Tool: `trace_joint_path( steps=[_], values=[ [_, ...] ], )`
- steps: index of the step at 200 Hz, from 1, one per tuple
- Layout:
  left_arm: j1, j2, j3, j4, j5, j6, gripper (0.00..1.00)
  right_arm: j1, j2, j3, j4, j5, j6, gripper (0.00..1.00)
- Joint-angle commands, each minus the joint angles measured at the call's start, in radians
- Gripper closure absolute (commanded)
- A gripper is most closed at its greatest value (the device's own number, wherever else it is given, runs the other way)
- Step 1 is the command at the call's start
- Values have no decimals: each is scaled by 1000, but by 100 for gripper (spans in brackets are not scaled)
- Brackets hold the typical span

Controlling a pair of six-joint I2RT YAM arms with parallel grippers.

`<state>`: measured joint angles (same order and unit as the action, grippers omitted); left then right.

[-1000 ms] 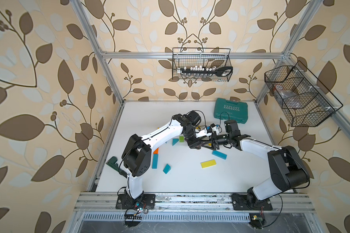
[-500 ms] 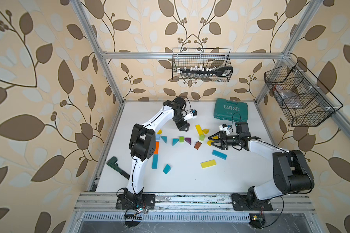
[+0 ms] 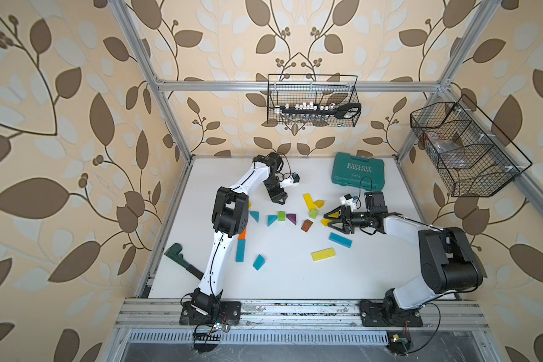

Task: Assemble a small pinwheel with building blocks
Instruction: Place the building block at the center of the board.

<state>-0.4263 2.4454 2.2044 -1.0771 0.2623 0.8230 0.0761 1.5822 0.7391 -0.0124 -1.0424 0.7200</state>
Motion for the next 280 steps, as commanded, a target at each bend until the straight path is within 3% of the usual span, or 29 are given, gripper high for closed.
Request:
trace_joint_path(
  steps=[1, 29, 66, 92, 162, 206, 237, 254, 260, 265, 280],
  values=[
    [1, 15, 27, -26, 4, 37, 65, -4, 18, -5, -12, 13, -33, 36],
    [2, 40, 24, -14, -17, 47, 57, -5, 37, 0, -12, 12, -37, 36],
    [9, 49, 22, -9, 0, 46, 33, -4, 54, 3, -11, 13, -39, 36],
    [12, 44, 18, -6, 12, 45, 27, -4, 62, 6, -11, 12, -39, 36],
    [17, -23, 23, -13, 12, 11, 26, -3, 44, 12, -26, 37, -40, 39],
    [19, -153, -22, -6, 27, -57, 25, 31, -13, 88, -170, 151, -113, 39],
    [19, -284, -107, 19, 50, -170, 23, 122, -22, 201, -277, 304, -154, 40],
    [20, -404, -241, 83, 71, -271, 21, 201, 5, 283, -330, 425, -166, 42],
    [19, -451, -292, 125, 62, -324, 16, 230, 22, 315, -340, 457, -169, 42],
    [19, -502, -345, 165, 49, -376, 2, 256, 42, 340, -349, 489, -172, 43],
    [19, -635, -470, 264, -64, -575, 1, 324, 106, 426, -380, 587, -179, 45]
  ],
)
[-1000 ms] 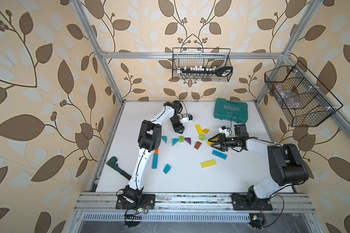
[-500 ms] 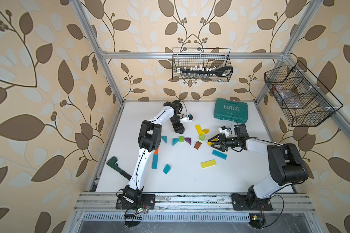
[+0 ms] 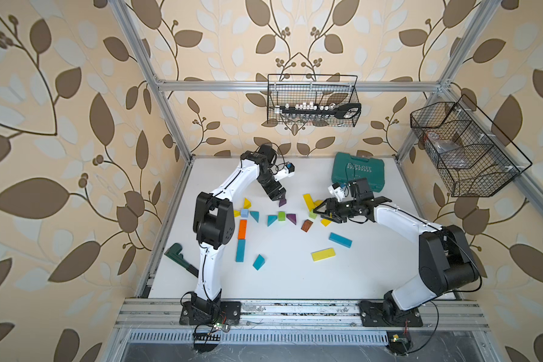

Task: Assemble a small pinwheel with building blocks
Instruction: Place the building block at the center of the board, then assemble the building block at the center of the board.

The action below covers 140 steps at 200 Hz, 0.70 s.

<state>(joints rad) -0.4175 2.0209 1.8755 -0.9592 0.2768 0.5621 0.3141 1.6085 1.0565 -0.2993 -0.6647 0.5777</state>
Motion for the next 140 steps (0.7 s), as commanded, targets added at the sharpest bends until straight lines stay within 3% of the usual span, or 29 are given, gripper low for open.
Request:
trace_joint_path(
  steps=[1, 30, 53, 91, 116, 132, 140],
  values=[
    [11, -219, -148, 151, -89, -331, 1, 91, 86, 115, -95, 217, -38, 45],
    [10, -460, -295, 157, -323, -755, 1, 190, 256, 314, -184, 400, -70, 46],
    [15, -684, -441, 134, -420, -893, 1, 236, 388, 466, -242, 518, -91, 47],
    [23, -882, -616, 120, -539, -820, 1, 273, 544, 643, -281, 615, -94, 46],
    [23, -892, -684, 112, -622, -788, 1, 292, 614, 730, -280, 646, -91, 44],
    [23, -879, -695, 89, -638, -766, 1, 306, 668, 797, -290, 655, -92, 34],
    [24, -875, -704, 79, -641, -756, 1, 312, 697, 837, -300, 657, -92, 34]
  ],
)
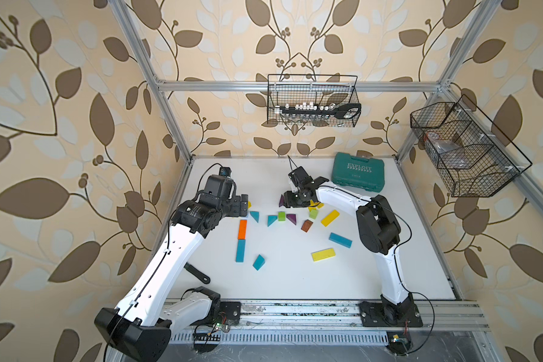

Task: Assemble a small pinwheel with building blocks
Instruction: Assemble the building block at the center of the board.

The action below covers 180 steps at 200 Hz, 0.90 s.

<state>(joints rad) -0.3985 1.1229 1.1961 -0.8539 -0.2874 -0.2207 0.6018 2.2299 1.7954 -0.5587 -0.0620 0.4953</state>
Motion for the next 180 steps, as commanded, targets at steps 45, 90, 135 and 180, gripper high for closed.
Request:
trace_joint_path(
  steps=[45, 90, 135, 180],
  values=[
    [6, -13, -80, 3, -62, 60, 1, 60, 213, 298, -156, 210, -38, 34],
    [6, -61, -122, 26, -72, 61, 1, 78, 265, 368, -175, 285, -89, 44],
    [6, -54, -126, 24, -71, 62, 1, 77, 304, 396, -187, 255, -128, 58],
    [6, -43, -130, 24, -76, 66, 1, 75, 308, 386, -176, 238, -158, 63]
  ],
)
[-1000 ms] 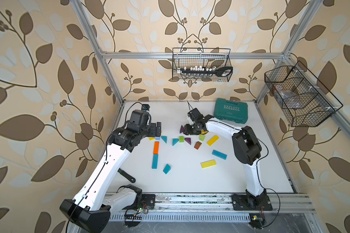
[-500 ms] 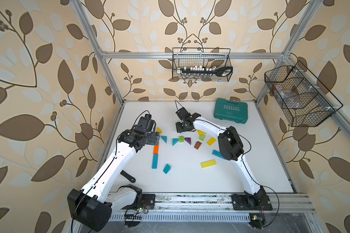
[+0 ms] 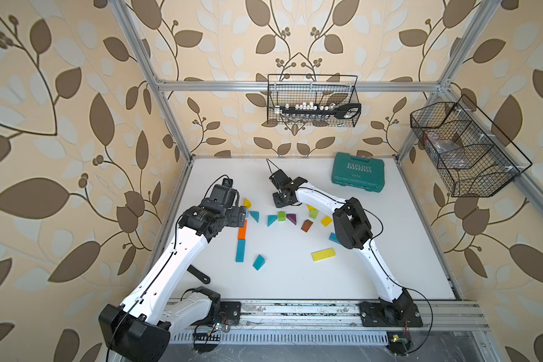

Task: Assemble a small pinwheel with building blocks
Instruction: Assemble the building block at the center of the board.

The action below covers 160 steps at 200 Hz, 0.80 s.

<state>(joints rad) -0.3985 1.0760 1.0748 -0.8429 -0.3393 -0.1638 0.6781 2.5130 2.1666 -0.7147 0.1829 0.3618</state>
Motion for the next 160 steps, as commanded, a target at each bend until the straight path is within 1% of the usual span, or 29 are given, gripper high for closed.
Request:
trace_joint_path(
  steps=[1, 16, 26, 46, 65, 90, 124, 160],
  values=[
    [6, 4, -8, 13, -24, 9, 1, -2, 25, 14, -21, -7, -25, 63],
    [6, 8, -9, 13, -25, 9, 1, -2, 19, 3, -12, -18, -31, 64],
    [6, 10, -9, 12, -24, 9, 1, -2, 12, -4, -9, -22, -32, 67],
    [6, 12, -10, 13, -22, 10, 1, -2, -1, -17, -3, -26, -30, 69],
    [6, 16, -10, 13, -19, 12, 1, -2, -15, -28, 0, -29, -20, 73],
    [6, 19, -12, 12, -19, 12, 1, 2, -37, -45, -14, -19, 4, 73],
    [6, 18, -10, 10, -15, 12, 1, 15, -66, -78, -16, -2, 31, 76],
    [6, 16, -12, 7, -18, 12, 1, 26, -68, -75, -25, 11, 64, 76]
  ],
)
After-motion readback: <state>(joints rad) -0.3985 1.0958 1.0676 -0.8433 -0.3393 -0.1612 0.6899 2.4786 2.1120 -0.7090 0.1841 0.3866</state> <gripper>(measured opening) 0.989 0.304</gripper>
